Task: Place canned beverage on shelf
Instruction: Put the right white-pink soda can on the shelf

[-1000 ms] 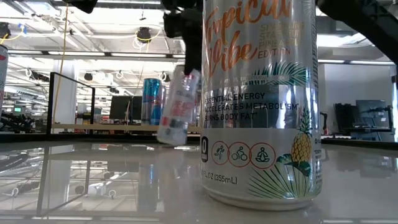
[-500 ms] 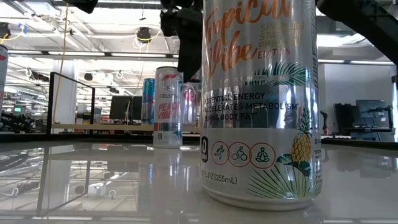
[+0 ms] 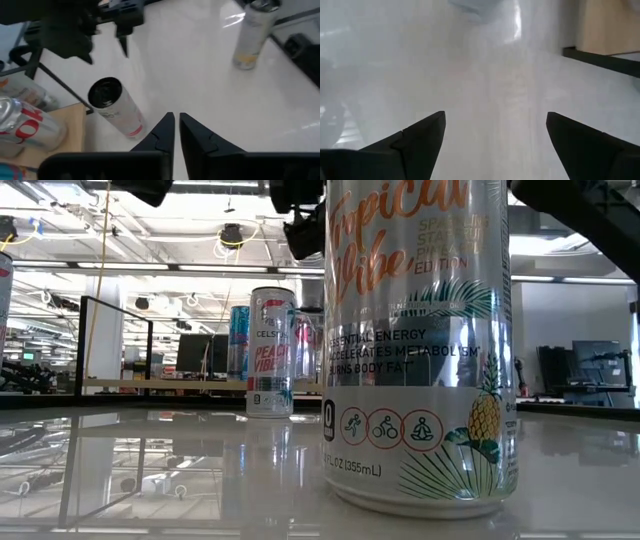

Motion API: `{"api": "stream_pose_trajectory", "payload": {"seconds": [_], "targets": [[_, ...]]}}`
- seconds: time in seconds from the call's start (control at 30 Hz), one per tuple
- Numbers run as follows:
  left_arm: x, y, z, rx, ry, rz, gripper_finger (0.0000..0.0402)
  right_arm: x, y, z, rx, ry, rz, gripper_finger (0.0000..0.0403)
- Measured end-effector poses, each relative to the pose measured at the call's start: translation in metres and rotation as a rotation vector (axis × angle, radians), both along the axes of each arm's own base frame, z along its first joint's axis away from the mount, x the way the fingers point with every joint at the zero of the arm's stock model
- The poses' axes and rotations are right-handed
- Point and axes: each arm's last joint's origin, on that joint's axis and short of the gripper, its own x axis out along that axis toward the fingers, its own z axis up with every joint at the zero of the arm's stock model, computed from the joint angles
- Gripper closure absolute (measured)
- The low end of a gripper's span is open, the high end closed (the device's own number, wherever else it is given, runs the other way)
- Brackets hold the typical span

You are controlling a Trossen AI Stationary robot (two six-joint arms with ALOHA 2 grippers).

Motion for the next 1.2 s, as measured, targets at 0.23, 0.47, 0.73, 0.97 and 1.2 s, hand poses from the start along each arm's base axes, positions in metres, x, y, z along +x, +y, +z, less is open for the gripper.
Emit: {"api": "stream_pose_trajectory", "payload": {"seconds": [0.23,0.47,0.73,0.97,1.2], "targets": [[0.035,-0.005,-0.014,0.081,0.042,-0.002,0.0297,-0.031,0.023,0.038,-0.044,-0.056,0.047,0.0051],[0.067,0.003,-0.028,0.171,0.061,0.088,0.0173,-0.116,0.033,0.045,-0.198,-0.035,-0.114,0.0080],[0.096,0.047,-0.037,0.030,0.014,0.085,0.0065,-0.196,0.048,-0.003,-0.134,-0.413,-0.194,0.0160],[0.114,0.083,-0.053,-0.143,0.004,0.071,0.0047,-0.216,0.058,-0.030,-0.131,-0.777,-0.142,0.0285],[0.127,0.088,-0.068,-0.155,0.029,0.095,0.0047,-0.222,0.063,-0.046,-0.262,-0.859,-0.181,0.0386]]}}
